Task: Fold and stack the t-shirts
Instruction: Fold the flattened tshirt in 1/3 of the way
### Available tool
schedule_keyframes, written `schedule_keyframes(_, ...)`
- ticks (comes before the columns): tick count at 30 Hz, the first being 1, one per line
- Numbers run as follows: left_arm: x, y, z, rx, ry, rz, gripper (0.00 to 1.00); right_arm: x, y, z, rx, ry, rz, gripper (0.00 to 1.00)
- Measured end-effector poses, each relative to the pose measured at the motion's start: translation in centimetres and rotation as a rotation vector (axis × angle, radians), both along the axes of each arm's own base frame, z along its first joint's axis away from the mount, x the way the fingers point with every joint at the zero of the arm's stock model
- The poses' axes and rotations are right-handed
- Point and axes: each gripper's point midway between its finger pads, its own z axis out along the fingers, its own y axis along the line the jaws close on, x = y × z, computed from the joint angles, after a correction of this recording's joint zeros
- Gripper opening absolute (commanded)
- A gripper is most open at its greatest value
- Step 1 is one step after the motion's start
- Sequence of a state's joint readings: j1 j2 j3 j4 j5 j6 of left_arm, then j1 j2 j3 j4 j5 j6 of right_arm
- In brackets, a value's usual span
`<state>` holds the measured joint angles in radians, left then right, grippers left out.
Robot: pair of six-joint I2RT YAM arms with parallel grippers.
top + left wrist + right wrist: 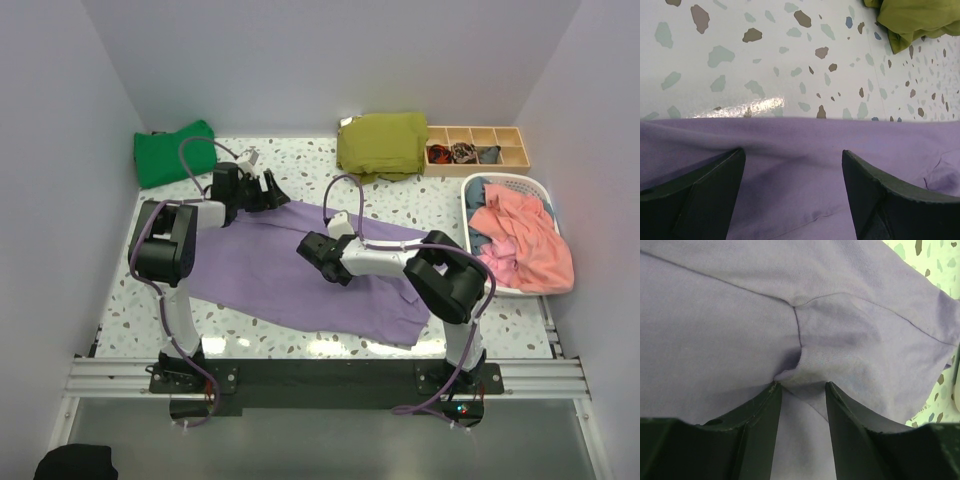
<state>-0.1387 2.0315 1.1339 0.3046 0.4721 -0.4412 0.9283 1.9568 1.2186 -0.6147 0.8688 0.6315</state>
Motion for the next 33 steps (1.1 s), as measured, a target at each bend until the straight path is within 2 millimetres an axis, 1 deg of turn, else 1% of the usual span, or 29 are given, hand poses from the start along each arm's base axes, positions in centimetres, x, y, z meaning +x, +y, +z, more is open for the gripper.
schedule_keyframes(9,0.1,0.0,0.0,0.007,-0.007,-0.005,0.84,0.4,0.9,-0.1,0.031,0.003,0.021,0.44)
schedule_keyframes(13,0.1,0.1,0.0,0.01,-0.01,-0.007,0.84,0.5,1.1,0.0,0.041,0.0,0.024,0.41)
schedule_keyframes(18,0.3,0.1,-0.1,0.01,-0.011,-0.006,0.84,0.5,1.7,-0.1,0.065,0.006,0.032,0.41)
schedule_keyframes(23,0.4,0.0,-0.1,0.009,-0.012,-0.007,0.84,0.5,1.9,-0.1,0.072,0.004,0.035,0.41)
schedule_keyframes(26,0.5,0.0,-0.1,0.009,-0.013,-0.007,0.84,0.5,1.9,-0.1,0.069,0.001,0.034,0.39)
schedule_keyframes(30,0.5,0.0,-0.1,0.009,-0.013,-0.006,0.84,1.1,2.1,-0.2,0.047,-0.023,0.026,0.33)
schedule_keyframes(33,0.5,0.0,-0.1,0.01,-0.013,-0.007,0.84,1.4,1.9,-0.2,0.023,-0.048,0.016,0.31)
